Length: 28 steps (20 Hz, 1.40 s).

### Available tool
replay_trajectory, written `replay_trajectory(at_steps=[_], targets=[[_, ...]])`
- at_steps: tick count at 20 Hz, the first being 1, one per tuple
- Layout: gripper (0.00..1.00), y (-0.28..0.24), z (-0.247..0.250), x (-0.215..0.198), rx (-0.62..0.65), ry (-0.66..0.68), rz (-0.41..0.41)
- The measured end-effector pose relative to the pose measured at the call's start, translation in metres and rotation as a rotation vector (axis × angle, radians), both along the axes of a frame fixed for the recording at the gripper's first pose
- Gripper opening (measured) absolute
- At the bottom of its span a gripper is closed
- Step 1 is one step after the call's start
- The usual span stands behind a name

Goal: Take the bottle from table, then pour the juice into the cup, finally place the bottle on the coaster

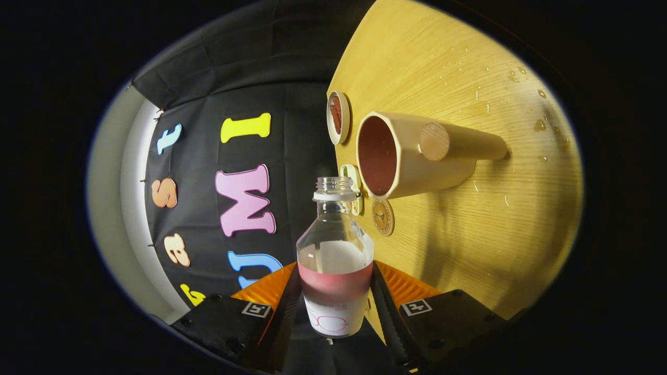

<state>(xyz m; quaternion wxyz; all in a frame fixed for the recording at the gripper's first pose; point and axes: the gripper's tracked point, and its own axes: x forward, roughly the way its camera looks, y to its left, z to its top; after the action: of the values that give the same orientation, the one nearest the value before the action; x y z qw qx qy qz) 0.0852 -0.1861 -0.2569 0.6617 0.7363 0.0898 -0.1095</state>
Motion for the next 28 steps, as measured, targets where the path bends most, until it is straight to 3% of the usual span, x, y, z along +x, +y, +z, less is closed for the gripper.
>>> replay_trajectory(at_steps=[28], targets=[[0.75,-0.006,0.004,0.013,0.173,-0.028,-0.038]])
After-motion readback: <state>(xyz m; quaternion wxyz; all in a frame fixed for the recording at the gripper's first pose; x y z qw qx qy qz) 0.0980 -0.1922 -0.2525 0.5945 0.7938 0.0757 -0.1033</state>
